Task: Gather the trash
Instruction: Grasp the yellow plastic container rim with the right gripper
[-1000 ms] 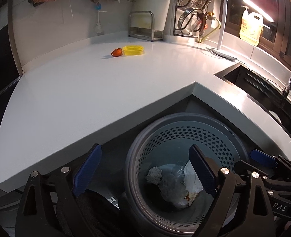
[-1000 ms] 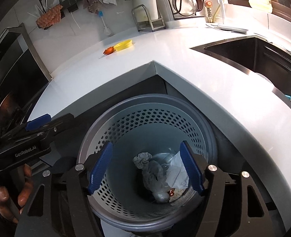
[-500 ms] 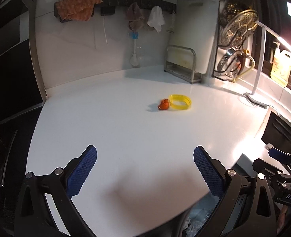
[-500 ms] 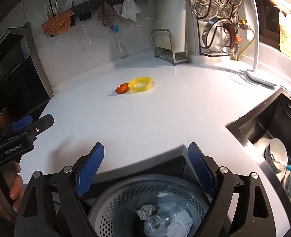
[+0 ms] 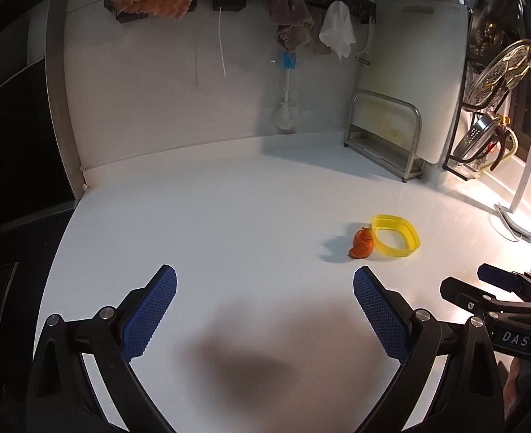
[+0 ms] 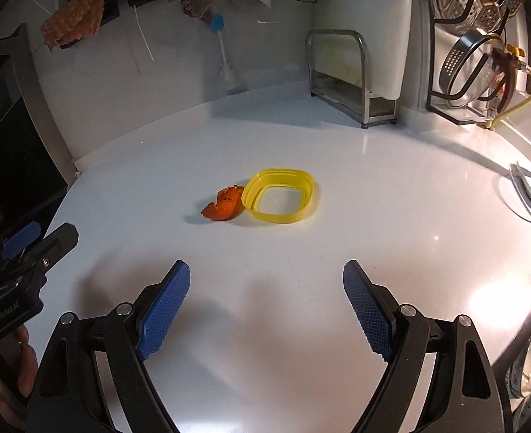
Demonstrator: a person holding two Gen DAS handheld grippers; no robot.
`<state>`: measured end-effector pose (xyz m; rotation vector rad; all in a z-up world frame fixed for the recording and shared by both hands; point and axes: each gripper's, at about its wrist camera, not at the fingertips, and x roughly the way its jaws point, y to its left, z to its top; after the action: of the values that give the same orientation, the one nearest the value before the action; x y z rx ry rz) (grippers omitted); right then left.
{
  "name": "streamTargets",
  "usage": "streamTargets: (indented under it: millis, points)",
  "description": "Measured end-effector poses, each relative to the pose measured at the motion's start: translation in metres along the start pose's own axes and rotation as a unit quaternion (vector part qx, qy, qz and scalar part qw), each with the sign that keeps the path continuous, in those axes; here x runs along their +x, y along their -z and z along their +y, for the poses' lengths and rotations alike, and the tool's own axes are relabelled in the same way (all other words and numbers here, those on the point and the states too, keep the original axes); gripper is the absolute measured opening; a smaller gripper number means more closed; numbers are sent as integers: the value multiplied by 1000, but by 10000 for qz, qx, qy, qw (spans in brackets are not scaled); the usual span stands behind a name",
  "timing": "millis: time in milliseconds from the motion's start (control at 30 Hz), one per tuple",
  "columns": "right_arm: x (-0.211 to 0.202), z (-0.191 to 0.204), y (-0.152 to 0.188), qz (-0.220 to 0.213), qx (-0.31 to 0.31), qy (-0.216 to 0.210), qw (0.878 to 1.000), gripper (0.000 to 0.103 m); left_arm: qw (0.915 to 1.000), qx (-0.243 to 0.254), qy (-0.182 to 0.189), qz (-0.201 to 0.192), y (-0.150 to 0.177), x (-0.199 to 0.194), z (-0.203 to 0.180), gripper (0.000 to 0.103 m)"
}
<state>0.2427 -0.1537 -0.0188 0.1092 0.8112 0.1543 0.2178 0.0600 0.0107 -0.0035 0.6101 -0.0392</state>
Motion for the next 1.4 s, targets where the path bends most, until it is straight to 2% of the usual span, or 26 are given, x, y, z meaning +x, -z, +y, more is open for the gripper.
streamTargets:
  millis: [233, 600, 1100, 1133, 1167, 1400]
  points:
    - [57, -4, -26, 323, 163, 38, 9993, 83, 9998, -116, 8, 143, 3, 24, 7, 97]
    - [93, -8, -44, 571, 395, 183, 9974, 83, 9995, -171, 224, 132, 5, 22, 7, 97]
    - [112, -2, -55, 621, 201, 539, 9964, 82, 9995, -191, 253, 91, 6, 21, 6, 97]
    - [112, -2, -54, 610, 182, 520, 9966, 79, 9995, -192, 251, 94, 6, 21, 6, 97]
    - [110, -2, -53, 587, 144, 529, 9968, 70, 9995, -188, 247, 97, 6, 21, 6, 97]
    - [93, -14, -46, 533, 258, 339, 9977, 68, 9996, -82, 211, 157, 4, 23, -3, 97]
